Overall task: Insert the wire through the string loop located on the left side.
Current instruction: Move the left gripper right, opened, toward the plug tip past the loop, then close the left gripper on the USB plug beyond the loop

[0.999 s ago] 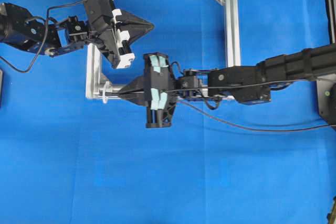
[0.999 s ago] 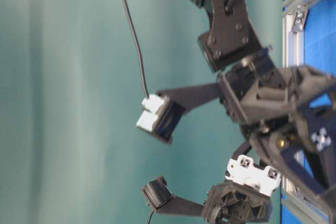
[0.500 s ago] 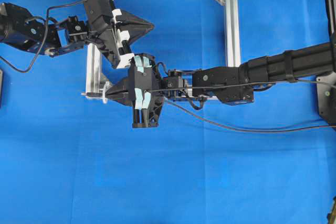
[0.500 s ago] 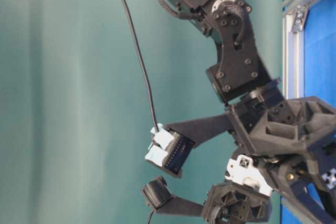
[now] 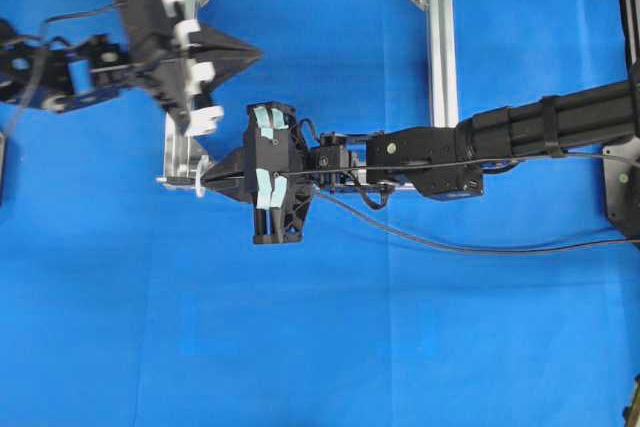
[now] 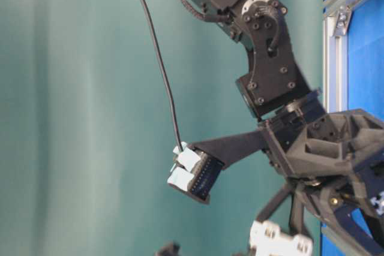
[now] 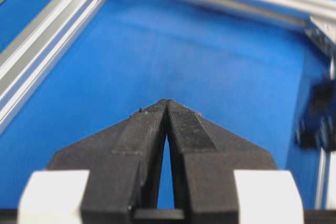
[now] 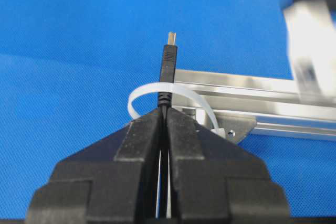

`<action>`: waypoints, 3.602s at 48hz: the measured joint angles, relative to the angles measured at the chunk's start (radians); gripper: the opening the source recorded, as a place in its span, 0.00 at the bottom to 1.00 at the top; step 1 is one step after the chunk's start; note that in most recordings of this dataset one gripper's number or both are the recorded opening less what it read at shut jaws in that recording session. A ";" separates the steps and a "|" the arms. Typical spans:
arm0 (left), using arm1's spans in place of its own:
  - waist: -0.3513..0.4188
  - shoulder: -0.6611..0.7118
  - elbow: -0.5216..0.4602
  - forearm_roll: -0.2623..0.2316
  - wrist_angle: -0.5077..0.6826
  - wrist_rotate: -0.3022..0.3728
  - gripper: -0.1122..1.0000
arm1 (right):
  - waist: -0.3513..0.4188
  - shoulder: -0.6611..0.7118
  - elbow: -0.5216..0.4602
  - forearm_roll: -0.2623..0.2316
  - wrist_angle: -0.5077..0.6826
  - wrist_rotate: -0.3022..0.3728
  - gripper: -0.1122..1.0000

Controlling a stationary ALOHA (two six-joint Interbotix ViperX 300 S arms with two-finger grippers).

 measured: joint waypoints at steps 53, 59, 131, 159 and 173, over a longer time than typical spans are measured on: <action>-0.204 -0.382 0.318 0.005 0.054 -0.020 0.10 | 0.002 0.000 0.000 0.000 -0.002 0.002 0.10; -0.282 -0.393 0.318 0.006 0.054 -0.018 0.10 | 0.000 0.000 0.000 0.000 -0.002 0.002 0.10; -0.365 -0.097 0.221 0.009 0.074 0.002 0.90 | -0.002 0.000 0.000 0.000 -0.003 0.002 0.10; -0.365 -0.097 0.221 0.009 0.069 0.002 0.89 | -0.003 0.000 0.000 0.000 -0.003 0.002 0.10; -0.365 -0.097 0.221 0.009 0.069 0.000 0.87 | -0.003 0.000 0.000 0.000 -0.002 0.002 0.10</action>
